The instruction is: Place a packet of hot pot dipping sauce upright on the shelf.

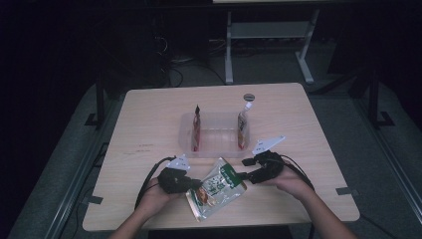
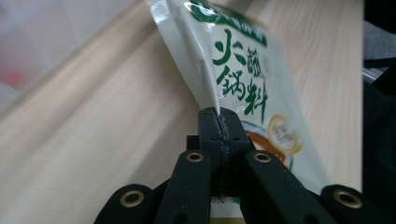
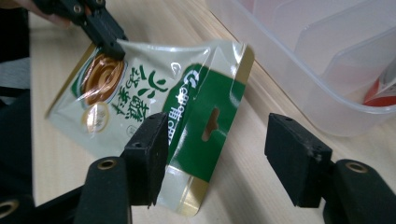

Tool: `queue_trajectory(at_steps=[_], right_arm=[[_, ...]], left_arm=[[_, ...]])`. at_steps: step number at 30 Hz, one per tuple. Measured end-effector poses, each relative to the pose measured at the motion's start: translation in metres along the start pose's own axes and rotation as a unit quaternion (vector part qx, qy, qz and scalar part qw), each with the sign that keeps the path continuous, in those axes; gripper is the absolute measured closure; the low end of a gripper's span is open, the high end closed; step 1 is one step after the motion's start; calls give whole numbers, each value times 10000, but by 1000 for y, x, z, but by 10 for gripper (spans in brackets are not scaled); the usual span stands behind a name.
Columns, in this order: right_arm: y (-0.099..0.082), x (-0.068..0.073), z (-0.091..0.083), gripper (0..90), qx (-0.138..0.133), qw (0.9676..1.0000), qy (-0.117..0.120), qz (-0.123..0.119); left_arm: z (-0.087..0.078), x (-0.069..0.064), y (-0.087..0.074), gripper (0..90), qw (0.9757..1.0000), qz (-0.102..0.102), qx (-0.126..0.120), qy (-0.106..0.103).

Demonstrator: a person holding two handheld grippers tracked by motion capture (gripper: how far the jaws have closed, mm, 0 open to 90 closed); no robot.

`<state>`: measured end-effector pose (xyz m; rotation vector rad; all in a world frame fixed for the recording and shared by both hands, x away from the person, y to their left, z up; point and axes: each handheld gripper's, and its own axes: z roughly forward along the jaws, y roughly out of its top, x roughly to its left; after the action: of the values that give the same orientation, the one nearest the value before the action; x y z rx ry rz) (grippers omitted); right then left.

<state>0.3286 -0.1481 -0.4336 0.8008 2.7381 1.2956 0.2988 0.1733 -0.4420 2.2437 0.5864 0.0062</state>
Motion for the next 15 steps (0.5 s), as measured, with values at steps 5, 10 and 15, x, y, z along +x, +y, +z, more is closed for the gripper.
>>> queue_trajectory(at_steps=[5, 10, 15], right_arm=[[2, -2, -4, 360, -201, 9991, 350, 134], [5, 1, 0, 337, -195, 9983, 534, 144], [8, 4, 6, 324, -161, 9974, 701, 55]], left_arm=[[-16, -3, 4, 900, 9995, 227, -197, 81], [-28, -9, 9, 900, 9981, 409, -462, 44], [-33, -14, 12, 900, 9969, 482, -627, -30]])
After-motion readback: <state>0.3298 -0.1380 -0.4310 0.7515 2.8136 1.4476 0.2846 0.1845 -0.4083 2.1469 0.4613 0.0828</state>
